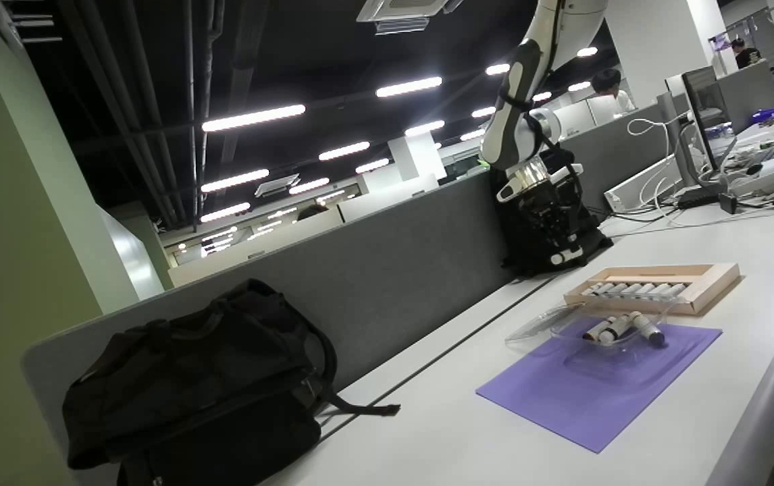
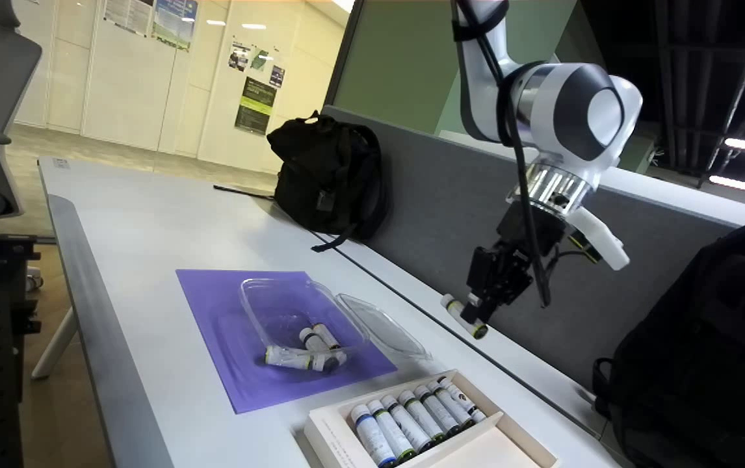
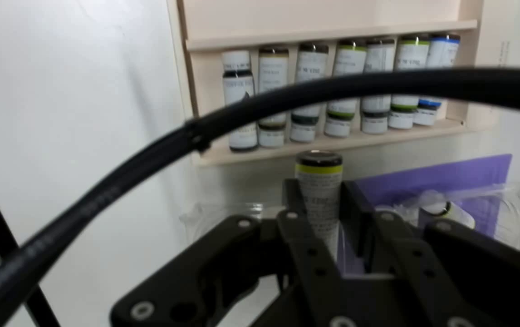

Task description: Pick up the vial from the tray and put it in the transparent bowl

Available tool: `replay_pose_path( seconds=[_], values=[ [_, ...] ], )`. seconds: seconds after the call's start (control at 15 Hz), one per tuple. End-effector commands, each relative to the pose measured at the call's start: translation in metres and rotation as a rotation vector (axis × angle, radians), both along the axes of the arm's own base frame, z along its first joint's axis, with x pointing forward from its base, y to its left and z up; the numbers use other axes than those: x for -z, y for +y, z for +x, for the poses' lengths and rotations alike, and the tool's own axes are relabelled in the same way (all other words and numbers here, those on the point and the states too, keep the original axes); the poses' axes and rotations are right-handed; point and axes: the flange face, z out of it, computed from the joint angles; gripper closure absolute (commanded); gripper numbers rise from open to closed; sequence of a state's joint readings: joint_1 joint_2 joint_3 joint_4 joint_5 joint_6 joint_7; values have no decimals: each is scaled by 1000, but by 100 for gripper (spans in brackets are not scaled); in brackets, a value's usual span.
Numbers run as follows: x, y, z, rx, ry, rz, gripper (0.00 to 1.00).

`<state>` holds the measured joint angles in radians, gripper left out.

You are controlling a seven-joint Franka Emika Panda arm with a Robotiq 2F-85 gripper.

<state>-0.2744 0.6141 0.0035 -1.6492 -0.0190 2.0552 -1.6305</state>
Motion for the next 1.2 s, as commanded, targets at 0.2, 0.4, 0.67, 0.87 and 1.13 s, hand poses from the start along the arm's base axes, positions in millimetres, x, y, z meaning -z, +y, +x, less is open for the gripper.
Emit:
replay_pose_path(
  seconds=[0.2,0.4,0.67,0.87,1.13],
  values=[
    [-10,78,-14,-114,231,101,93],
    [2,97,-19,-149,298,157,93],
    [27,116,-29,-184,405,254,93],
    [46,124,-35,-182,450,291,93],
    [49,126,-34,-171,451,297,35]
  ],
)
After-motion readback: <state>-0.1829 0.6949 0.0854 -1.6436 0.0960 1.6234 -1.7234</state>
